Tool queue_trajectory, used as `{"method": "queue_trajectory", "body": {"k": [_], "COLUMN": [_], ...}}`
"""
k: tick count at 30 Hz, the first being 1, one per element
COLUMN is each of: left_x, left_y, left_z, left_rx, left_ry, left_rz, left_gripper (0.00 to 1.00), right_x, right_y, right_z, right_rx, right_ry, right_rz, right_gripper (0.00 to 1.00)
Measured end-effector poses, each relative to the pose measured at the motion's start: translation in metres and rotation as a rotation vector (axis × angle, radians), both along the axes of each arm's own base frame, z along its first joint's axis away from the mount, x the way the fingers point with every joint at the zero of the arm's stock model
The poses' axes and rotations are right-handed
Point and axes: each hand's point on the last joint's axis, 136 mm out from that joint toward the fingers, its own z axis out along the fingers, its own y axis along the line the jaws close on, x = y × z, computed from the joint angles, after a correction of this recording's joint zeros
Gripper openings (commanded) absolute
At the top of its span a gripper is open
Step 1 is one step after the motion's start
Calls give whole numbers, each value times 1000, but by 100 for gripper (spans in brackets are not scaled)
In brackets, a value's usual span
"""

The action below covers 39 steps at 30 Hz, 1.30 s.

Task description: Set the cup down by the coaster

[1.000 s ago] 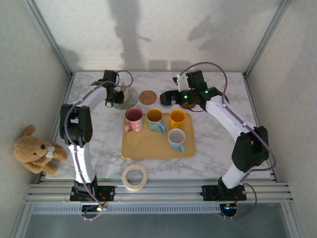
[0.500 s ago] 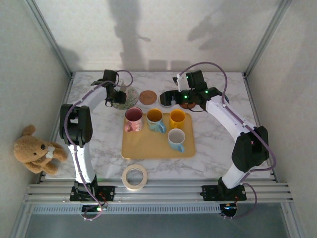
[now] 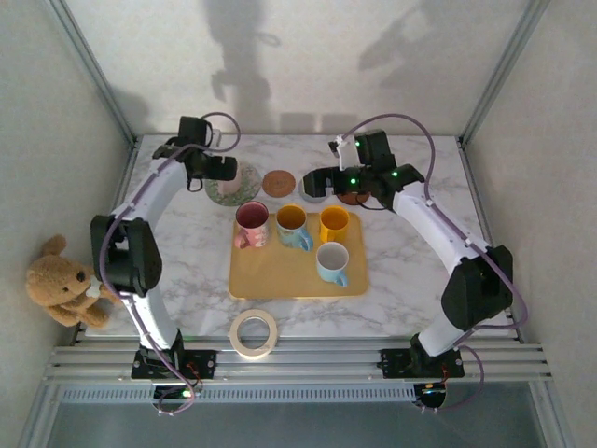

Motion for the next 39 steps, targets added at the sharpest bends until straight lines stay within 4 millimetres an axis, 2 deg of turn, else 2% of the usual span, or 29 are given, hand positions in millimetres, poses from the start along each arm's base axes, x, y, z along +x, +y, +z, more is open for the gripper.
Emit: {"method": "queue_trajectory", "body": {"k": [8,11,15,20,32,39], "left_x": [-28,-44,-65,-94,-158,-195], "left_y": [-8,-14,-26,-40,-66,-78], "left_z": [94,115,126,118,73,35], "left_rx": [-55,-68,-77,-76,-114,-147], "left_ry": [-186,-215,-212,-160,-21,73], "left_rz": [-33,-50,-78,-118,-174,-191], "left_gripper": [100,100,100,100,100,99], "right_x": [-8,-11,-16,-28,-62,-73], "right_y": [-8,-10,-13,-18,-36,-41], "right_z": [24,31,37,34,17,-1], "right_rx": [7,8,2,-17,-44,-55], "right_ry": [-70,-91,-106,-92,-24,29], "right_rz": [-8,-4,4,13,9,-1], "right_gripper": [99,99,99,99,99,99]}}
